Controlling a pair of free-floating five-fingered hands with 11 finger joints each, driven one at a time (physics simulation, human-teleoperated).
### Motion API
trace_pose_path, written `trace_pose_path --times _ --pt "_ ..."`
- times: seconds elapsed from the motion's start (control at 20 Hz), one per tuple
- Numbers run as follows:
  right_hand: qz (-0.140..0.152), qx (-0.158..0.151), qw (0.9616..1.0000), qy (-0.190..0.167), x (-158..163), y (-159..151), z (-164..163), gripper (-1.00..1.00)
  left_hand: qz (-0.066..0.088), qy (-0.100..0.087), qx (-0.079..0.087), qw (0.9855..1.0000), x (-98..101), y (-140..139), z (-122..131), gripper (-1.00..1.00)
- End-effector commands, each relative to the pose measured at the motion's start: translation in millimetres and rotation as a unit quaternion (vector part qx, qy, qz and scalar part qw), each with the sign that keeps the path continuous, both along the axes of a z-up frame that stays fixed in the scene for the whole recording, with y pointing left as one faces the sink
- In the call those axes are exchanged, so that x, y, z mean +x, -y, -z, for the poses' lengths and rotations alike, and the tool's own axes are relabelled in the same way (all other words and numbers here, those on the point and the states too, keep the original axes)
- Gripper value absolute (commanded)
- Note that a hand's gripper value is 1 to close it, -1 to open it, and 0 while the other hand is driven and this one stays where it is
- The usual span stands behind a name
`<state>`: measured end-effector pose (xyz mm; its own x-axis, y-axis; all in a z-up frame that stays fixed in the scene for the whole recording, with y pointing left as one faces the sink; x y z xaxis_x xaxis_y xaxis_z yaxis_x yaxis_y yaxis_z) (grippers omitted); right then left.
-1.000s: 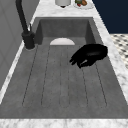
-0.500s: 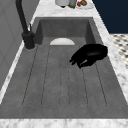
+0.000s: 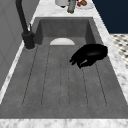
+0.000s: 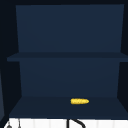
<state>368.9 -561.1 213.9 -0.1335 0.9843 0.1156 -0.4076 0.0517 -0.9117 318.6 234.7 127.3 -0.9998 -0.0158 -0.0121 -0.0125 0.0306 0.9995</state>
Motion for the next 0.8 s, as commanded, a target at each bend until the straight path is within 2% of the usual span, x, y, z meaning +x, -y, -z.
trace_pose_path --times 0.0,0.2,0.35,0.45,0.75 --pt "0.0 0.0 1.0 -0.003 23 2 24 1.0 0.0 0.0 0.0 1.0 0.0 0 0 0.0" --pt "-0.004 0.002 0.998 -0.064 57 6 16 1.0 0.0 0.0 0.0 1.0 0.0 0 0 0.0" --pt "-0.007 0.006 0.9937 -0.112 81 7 14 1.0 0.0 0.0 0.0 1.0 0.0 0 0 0.0" --pt "-0.009 0.006 0.9904 -0.138 84 6 15 1.0 0.0 0.0 0.0 1.0 0.0 0 0 0.0" --pt "-0.009 -0.007 0.9872 -0.159 86 2 16 1.0 0.0 0.0 0.0 1.0 0.0 0 0 0.0"
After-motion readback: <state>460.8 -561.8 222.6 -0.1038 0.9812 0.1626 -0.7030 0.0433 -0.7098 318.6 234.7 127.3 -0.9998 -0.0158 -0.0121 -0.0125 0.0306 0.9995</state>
